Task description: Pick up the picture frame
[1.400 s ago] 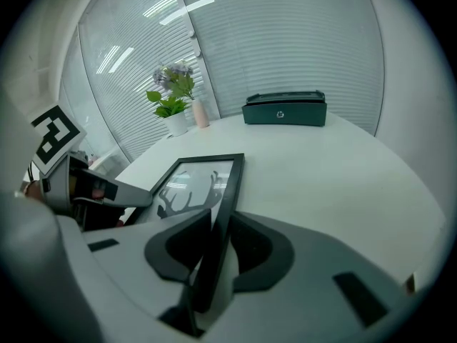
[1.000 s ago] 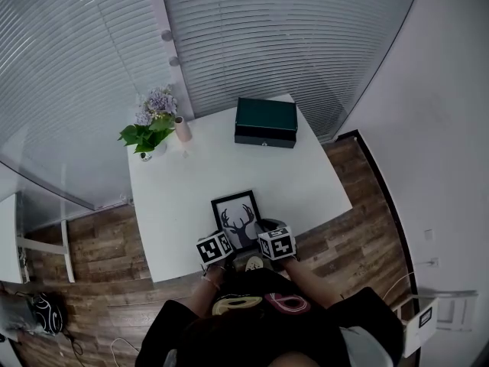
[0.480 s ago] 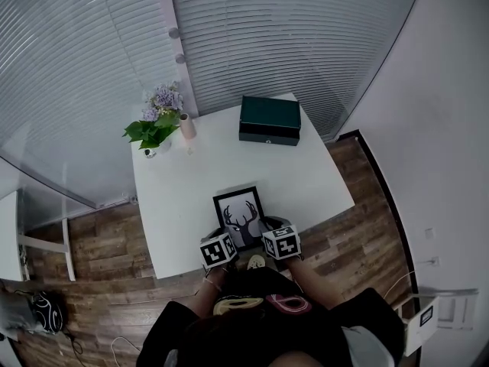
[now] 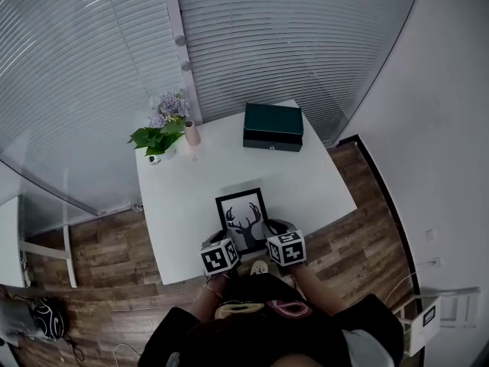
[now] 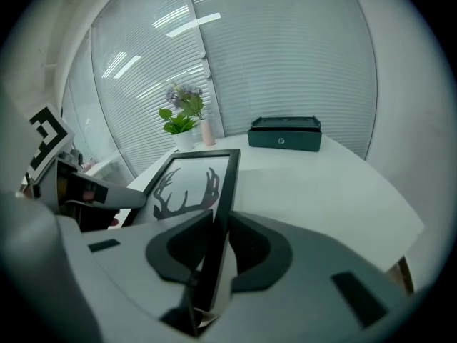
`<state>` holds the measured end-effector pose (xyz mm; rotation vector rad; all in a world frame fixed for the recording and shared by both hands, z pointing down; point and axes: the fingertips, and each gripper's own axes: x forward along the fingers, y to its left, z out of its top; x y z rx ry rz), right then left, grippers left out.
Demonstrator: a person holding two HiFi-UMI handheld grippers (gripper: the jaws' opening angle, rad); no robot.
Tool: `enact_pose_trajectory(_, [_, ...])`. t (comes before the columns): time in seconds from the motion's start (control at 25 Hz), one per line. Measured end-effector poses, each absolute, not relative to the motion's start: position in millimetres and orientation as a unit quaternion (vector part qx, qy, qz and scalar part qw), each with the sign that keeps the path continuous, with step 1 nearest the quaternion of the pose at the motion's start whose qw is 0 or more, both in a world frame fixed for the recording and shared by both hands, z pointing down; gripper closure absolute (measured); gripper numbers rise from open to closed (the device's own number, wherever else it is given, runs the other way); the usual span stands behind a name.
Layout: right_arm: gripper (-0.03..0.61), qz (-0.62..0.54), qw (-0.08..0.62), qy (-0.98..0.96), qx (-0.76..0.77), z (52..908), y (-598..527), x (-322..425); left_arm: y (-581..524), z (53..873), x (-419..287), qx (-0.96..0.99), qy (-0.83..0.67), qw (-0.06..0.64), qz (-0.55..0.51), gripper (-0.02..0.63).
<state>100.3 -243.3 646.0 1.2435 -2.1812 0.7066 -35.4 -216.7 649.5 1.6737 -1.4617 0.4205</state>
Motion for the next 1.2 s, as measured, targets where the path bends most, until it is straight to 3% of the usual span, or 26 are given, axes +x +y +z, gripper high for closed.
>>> enact_pose_trajectory(1.2, [0.502,0.198,0.195,-0.825,0.493,560.9,-270.2,83.5,-247.8,563.6,-53.8,0.724,-0.594,0.329,0.121,0.532])
